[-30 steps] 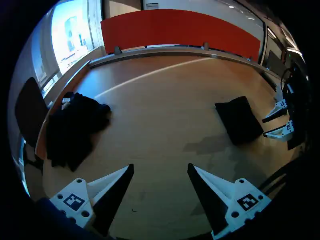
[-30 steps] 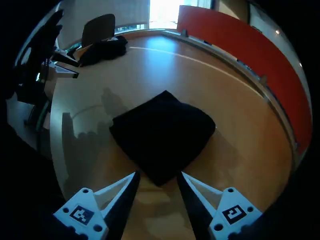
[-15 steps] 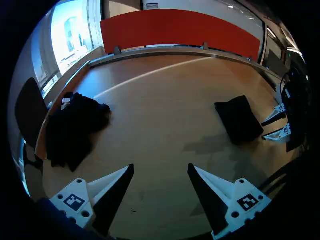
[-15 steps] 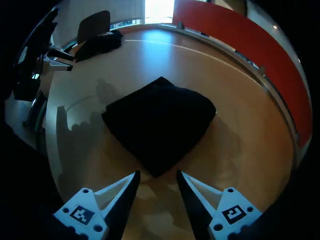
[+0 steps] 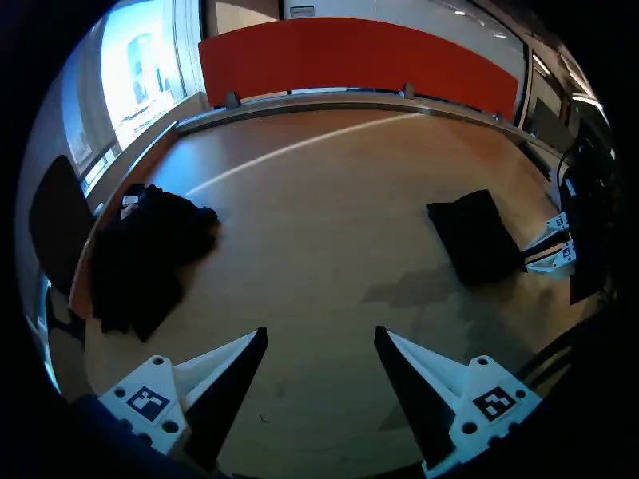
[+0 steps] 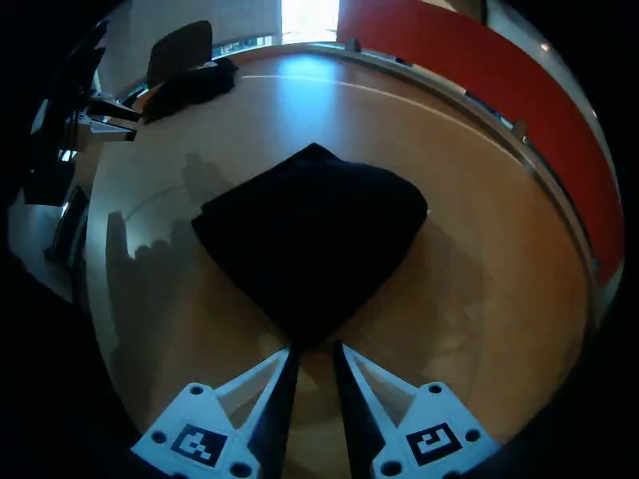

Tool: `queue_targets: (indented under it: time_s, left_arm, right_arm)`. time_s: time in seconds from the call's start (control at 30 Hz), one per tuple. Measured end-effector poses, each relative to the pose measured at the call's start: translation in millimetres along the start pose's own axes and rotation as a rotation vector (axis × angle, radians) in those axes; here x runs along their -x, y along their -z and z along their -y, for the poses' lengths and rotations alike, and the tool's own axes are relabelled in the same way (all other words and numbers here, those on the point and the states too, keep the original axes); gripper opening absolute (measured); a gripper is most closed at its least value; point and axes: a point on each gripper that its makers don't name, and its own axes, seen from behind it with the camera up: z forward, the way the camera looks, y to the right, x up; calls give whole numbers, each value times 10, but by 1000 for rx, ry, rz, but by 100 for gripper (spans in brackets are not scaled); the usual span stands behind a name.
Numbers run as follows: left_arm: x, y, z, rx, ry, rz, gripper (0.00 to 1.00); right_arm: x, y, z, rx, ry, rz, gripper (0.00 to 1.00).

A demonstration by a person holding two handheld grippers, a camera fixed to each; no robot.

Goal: Fold towel

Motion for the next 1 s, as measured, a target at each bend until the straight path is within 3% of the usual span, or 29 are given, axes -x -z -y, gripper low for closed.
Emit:
queue_targets:
  time_s: [0.33, 0.67, 1.0]
  left_arm:
    - [-2, -9, -4, 1, -3, 0, 100]
    - [-24, -22, -8, 3, -5, -2, 100]
    - [-155, -31, -29, 11, -7, -26, 100]
  right_arm:
    - [-5, 13, 16, -4, -12, -3, 11]
    - [-112, 83, -49, 14, 0, -33, 11]
    - [-651, 442, -283, 90, 48, -130, 10]
